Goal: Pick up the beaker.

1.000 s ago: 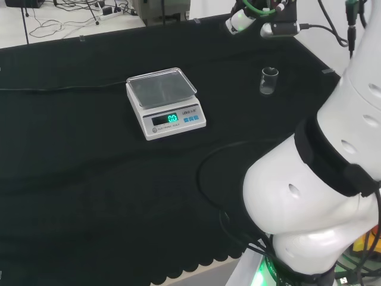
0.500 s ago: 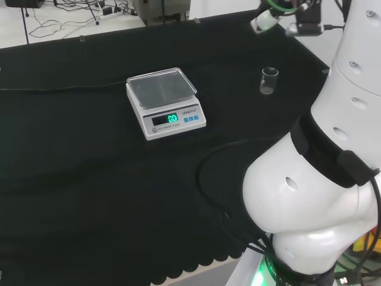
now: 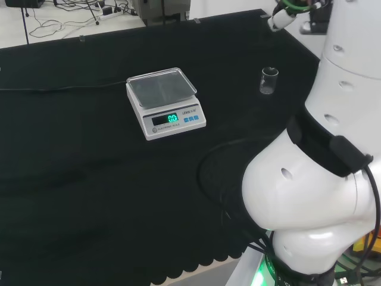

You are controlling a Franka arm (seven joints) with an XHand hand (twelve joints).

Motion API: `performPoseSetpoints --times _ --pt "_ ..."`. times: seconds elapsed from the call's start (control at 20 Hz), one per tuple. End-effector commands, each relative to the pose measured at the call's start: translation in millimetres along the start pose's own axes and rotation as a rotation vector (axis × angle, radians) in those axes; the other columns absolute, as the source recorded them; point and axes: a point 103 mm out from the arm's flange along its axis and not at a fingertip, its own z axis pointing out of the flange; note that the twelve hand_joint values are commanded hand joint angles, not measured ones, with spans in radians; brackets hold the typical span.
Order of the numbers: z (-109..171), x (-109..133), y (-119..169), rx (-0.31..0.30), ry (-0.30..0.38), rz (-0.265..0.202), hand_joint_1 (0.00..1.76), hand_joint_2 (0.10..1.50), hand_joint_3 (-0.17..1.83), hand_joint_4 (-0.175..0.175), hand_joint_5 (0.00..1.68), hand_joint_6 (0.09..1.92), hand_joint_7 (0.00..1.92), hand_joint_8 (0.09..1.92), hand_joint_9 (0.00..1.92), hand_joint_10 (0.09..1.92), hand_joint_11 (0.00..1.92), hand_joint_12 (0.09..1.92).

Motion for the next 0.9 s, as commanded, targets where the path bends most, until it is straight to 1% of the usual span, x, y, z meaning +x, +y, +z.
performPoseSetpoints --times 0.05,0.25,0.4,0.7,0.75,0.8,0.9 --pt "27.2 19.7 53.7 0.042 0.035 -0.065 0.57 0.96 0.1 0.0 0.51 0.28 0.42 0.61 0.5 0.71 0.01 1.46" --pt "32.3 6.6 58.5 0.063 0.054 -0.082 0.57 0.95 0.12 0.0 0.49 0.32 0.42 0.61 0.49 0.72 0.01 1.46" --pt "39.3 5.6 62.5 0.079 0.053 -0.096 0.57 0.95 0.12 -0.001 0.49 0.34 0.41 0.62 0.49 0.72 0.01 1.46" --pt "55.6 5.7 73.7 0.112 0.059 -0.108 0.58 0.95 0.13 -0.002 0.48 0.35 0.42 0.62 0.49 0.72 0.01 1.46" --pt "58.6 4.9 76.0 0.131 0.059 -0.11 0.58 0.94 0.13 -0.003 0.48 0.35 0.41 0.62 0.49 0.72 0.01 1.46" --pt "62.0 4.5 78.5 0.165 0.051 -0.108 0.58 0.94 0.13 -0.004 0.47 0.34 0.41 0.61 0.48 0.71 0.01 1.46" --pt "69.0 3.4 83.3 0.217 0.022 -0.101 0.58 0.86 0.09 -0.005 0.3 0.25 0.2 0.59 0.21 0.73 0.0 1.38"
